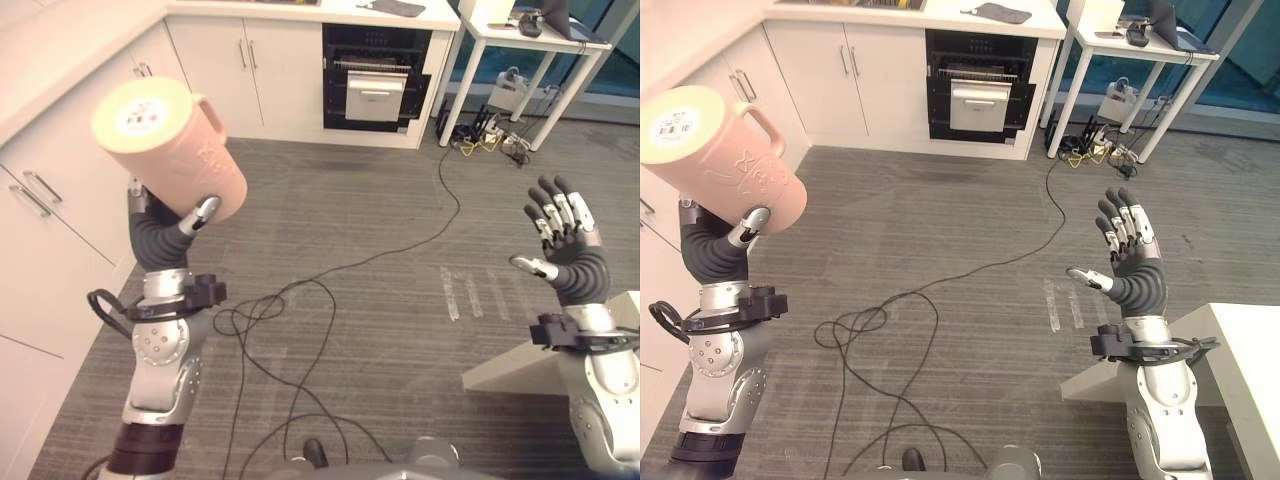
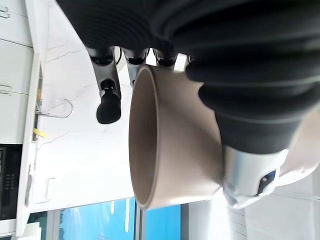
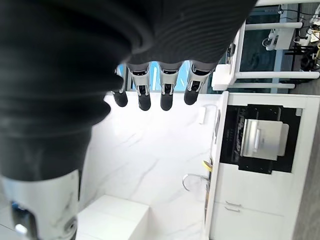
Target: Place the dishes in the dishwasher.
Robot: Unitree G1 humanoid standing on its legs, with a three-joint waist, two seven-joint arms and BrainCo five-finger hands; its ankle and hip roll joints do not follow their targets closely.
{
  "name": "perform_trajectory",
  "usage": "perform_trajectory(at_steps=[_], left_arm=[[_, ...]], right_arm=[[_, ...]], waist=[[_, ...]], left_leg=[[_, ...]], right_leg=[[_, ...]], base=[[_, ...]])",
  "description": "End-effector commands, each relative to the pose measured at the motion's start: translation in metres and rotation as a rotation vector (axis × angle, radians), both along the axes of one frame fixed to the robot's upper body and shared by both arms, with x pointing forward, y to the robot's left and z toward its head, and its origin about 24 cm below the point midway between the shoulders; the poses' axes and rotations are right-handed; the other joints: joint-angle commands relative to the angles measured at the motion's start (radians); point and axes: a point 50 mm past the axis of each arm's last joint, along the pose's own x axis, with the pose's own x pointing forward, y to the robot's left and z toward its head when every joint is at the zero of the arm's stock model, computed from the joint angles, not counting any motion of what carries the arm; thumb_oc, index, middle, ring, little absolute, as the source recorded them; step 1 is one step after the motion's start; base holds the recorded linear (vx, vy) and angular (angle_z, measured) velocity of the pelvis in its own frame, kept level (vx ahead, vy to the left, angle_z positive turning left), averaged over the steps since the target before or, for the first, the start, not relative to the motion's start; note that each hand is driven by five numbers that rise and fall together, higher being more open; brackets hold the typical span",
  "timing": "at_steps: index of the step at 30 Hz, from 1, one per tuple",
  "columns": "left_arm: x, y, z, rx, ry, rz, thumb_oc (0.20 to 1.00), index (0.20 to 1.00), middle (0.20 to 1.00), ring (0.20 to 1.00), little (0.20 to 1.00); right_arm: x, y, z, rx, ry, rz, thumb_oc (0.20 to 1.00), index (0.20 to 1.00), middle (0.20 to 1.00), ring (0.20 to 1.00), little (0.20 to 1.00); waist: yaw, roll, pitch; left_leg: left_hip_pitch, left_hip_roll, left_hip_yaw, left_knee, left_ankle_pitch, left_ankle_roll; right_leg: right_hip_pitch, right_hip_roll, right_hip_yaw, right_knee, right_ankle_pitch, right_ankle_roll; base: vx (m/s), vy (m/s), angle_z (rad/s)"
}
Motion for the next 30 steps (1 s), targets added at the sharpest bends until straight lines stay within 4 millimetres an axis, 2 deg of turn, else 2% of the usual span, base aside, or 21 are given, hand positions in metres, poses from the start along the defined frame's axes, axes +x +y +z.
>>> perform_trajectory(at_steps=[1,3,4,5,7,9,11,12,13,14,16,18,19,21,22,23,24,25,26,28,30], left_arm=[[-0.005,-0.001,0.02,0.091,-0.092,-0.011,0.2,0.2,0.2,0.2,0.2],[-0.006,-0.001,0.021,0.096,-0.087,-0.02,0.2,0.2,0.2,0.2,0.2],[-0.007,-0.001,0.02,0.078,-0.083,-0.031,0.2,0.2,0.2,0.2,0.2],[-0.01,0.0,0.018,0.066,-0.084,-0.042,0.2,0.2,0.2,0.2,0.2],[-0.014,0.001,0.016,0.069,-0.088,-0.039,0.2,0.2,0.2,0.2,0.2],[-0.015,0.002,0.016,0.05,-0.077,-0.041,0.2,0.2,0.2,0.2,0.2],[-0.016,0.005,0.013,-0.035,-0.056,-0.088,0.2,0.2,0.2,0.2,0.2],[-0.019,0.005,0.012,-0.058,-0.059,-0.104,0.2,0.2,0.2,0.2,0.2],[-0.022,0.003,0.009,-0.092,-0.054,-0.121,0.2,0.2,0.2,0.2,0.2],[-0.022,0.002,0.006,-0.118,-0.046,-0.14,0.2,0.2,0.2,0.2,0.2],[-0.022,0.004,0.0,-0.182,-0.037,-0.165,0.2,0.2,0.2,0.2,0.2],[-0.024,0.005,-0.004,-0.205,-0.028,-0.177,0.2,0.2,0.2,0.2,0.2],[-0.024,0.002,-0.007,-0.201,-0.018,-0.19,0.2,0.2,0.2,0.2,0.2],[-0.026,0.003,-0.008,-0.197,-0.014,-0.193,0.2,0.2,0.2,0.2,0.2],[-0.028,0.006,-0.009,-0.204,-0.01,-0.194,0.2,0.2,0.2,0.2,0.2],[-0.029,0.009,-0.01,-0.217,-0.009,-0.186,0.2,0.2,0.2,0.2,0.2],[-0.03,0.011,-0.011,-0.24,-0.014,-0.193,0.2,0.2,0.2,0.2,0.2],[-0.031,0.011,-0.014,-0.288,-0.015,-0.25,0.2,0.2,0.2,0.2,0.2],[-0.031,0.01,-0.018,-0.342,-0.021,-0.285,0.2,0.2,0.2,0.2,0.2],[-0.028,0.008,-0.02,-0.358,-0.036,-0.303,0.2,0.2,0.2,0.2,0.2],[-0.022,0.009,-0.013,-0.322,-0.045,-0.267,0.2,0.2,0.2,0.2,0.2]], right_arm=[[-0.002,-0.007,0.019,-0.005,-0.108,0.001,1.0,1.0,1.0,1.0,1.0],[-0.004,-0.006,0.017,0.01,-0.112,-0.001,1.0,1.0,1.0,1.0,1.0],[-0.004,-0.003,0.015,0.016,-0.109,0.004,1.0,1.0,1.0,1.0,1.0],[-0.005,-0.002,0.013,0.018,-0.105,0.009,1.0,1.0,1.0,1.0,1.0],[-0.008,-0.003,0.011,0.019,-0.1,0.012,1.0,1.0,1.0,1.0,1.0],[-0.008,-0.003,0.012,0.031,-0.091,0.011,1.0,1.0,1.0,1.0,1.0],[-0.006,-0.004,0.012,0.04,-0.073,0.009,1.0,1.0,1.0,1.0,1.0],[-0.007,-0.004,0.012,0.039,-0.069,0.008,1.0,1.0,1.0,1.0,1.0],[-0.008,-0.005,0.013,0.033,-0.065,0.008,1.0,1.0,1.0,1.0,1.0],[-0.007,-0.006,0.014,0.039,-0.062,0.016,1.0,1.0,1.0,1.0,1.0],[-0.006,-0.008,0.014,0.03,-0.053,0.031,1.0,1.0,1.0,1.0,1.0],[-0.006,-0.009,0.012,0.021,-0.044,0.034,1.0,1.0,1.0,1.0,1.0],[-0.003,-0.009,0.011,0.013,-0.03,0.026,1.0,1.0,1.0,1.0,1.0],[-0.001,-0.008,0.011,0.009,-0.025,0.025,1.0,1.0,1.0,1.0,1.0],[-0.001,-0.007,0.01,-0.003,-0.024,0.027,1.0,1.0,1.0,1.0,1.0],[-0.003,-0.006,0.009,-0.02,-0.022,0.036,1.0,1.0,1.0,1.0,1.0],[-0.004,-0.006,0.009,-0.034,-0.018,0.046,1.0,1.0,1.0,1.0,1.0],[-0.006,-0.008,0.008,-0.048,-0.018,0.045,1.0,1.0,1.0,1.0,1.0],[-0.005,-0.009,0.009,-0.062,-0.023,0.042,1.0,1.0,1.0,1.0,1.0],[-0.001,-0.01,0.014,-0.074,-0.037,0.051,1.0,1.0,1.0,1.0,1.0],[-0.001,-0.012,0.019,-0.059,-0.045,0.062,1.0,1.0,1.0,1.0,1.0]], waist=[[-0.025,0.0,-0.023],[-0.039,-0.019,-0.013],[-0.047,-0.023,-0.007],[-0.048,-0.026,-0.006],[-0.054,-0.023,-0.016],[-0.067,-0.011,-0.027],[-0.08,0.002,-0.05],[-0.082,0.01,-0.058],[-0.082,0.019,-0.062],[-0.083,0.017,-0.063],[-0.081,0.008,-0.062],[-0.071,-0.004,-0.059],[-0.047,-0.011,-0.04],[-0.039,-0.013,-0.038],[-0.03,0.004,-0.032],[-0.022,0.019,-0.024],[-0.009,0.028,-0.024],[-0.001,0.029,-0.022],[0.006,0.027,-0.023],[0.009,0.025,-0.036],[0.01,0.021,-0.051]], left_leg=[[0.043,0.064,-0.084,0.0,-0.047,-0.091],[0.081,0.066,-0.059,0.0,-0.078,-0.108],[0.109,0.068,-0.056,0.0,-0.096,-0.109],[0.132,0.066,-0.057,0.0,-0.114,-0.102],[0.156,0.072,-0.048,0.0,-0.12,-0.095],[0.201,0.099,-0.037,0.005,-0.141,-0.102],[0.237,0.137,-0.02,0.042,-0.129,-0.133],[0.224,0.17,-0.01,0.099,-0.068,-0.16],[0.174,0.224,-0.007,0.223,0.015,-0.199],[0.137,0.25,-0.01,0.327,0.046,-0.217],[0.068,0.274,-0.022,0.493,0.073,-0.231],[-0.011,0.278,-0.046,0.594,0.081,-0.223],[-0.093,0.234,-0.06,0.595,0.017,-0.183],[-0.103,0.2,-0.024,0.498,0.01,-0.162],[-0.103,0.187,-0.003,0.321,0.023,-0.161],[-0.097,0.174,-0.019,0.133,0.066,-0.171],[-0.103,0.182,-0.045,0.017,0.118,-0.19],[-0.121,0.199,-0.062,0.001,0.15,-0.204],[-0.137,0.212,-0.05,0.004,0.159,-0.209],[-0.126,0.226,-0.002,0.004,0.149,-0.206],[-0.115,0.208,-0.005,0.001,0.128,-0.188]], right_leg=[[0.075,0.091,-0.053,-0.29,0.031,-0.035],[0.049,0.055,-0.093,-0.462,0.155,-0.008],[0.022,0.037,-0.099,-0.501,0.209,0.006],[0.012,0.029,-0.107,-0.494,0.228,0.009],[0.031,0.035,-0.115,-0.484,0.198,-0.003],[0.033,0.053,-0.126,-0.458,0.16,-0.012],[0.044,0.082,-0.127,-0.454,0.132,-0.04],[0.061,0.109,-0.124,-0.461,0.113,-0.062],[0.093,0.154,-0.111,-0.48,0.089,-0.099],[0.115,0.178,-0.093,-0.491,0.072,-0.125],[0.147,0.205,-0.051,-0.499,0.047,-0.16],[0.174,0.212,-0.023,-0.509,0.035,-0.178],[0.224,0.214,0.011,-0.518,0.01,-0.173],[0.234,0.204,0.025,-0.521,0.003,-0.159],[0.253,0.206,0.035,-0.528,-0.007,-0.141],[0.274,0.209,0.057,-0.532,-0.021,-0.123],[0.294,0.208,0.07,-0.532,-0.037,-0.11],[0.322,0.209,0.08,-0.532,-0.055,-0.108],[0.347,0.201,0.076,-0.532,-0.068,-0.104],[0.369,0.172,0.039,-0.532,-0.08,-0.084],[0.384,0.135,0.021,-0.532,-0.076,-0.054]], base=[[0.34,-0.316,-0.25],[0.38,-0.368,-0.27],[0.46,-0.4,-0.02],[0.44,-0.383,0.04],[0.38,-0.36,0.04],[0.39,-0.371,0.1],[0.38,-0.395,-0.14],[0.35,-0.468,-0.24],[0.45,-0.583,-0.24],[0.39,-0.505,-0.43],[0.35,-0.34,-0.77],[0.33,-0.197,-0.82],[0.32,-0.043,-0.6],[0.34,0.123,-0.4],[0.44,0.359,-0.39],[0.55,0.466,-0.74],[0.47,0.416,-0.69],[0.37,0.358,-0.67],[0.27,0.327,-0.59],[0.21,0.378,-0.56],[0.24,0.468,-0.37]])
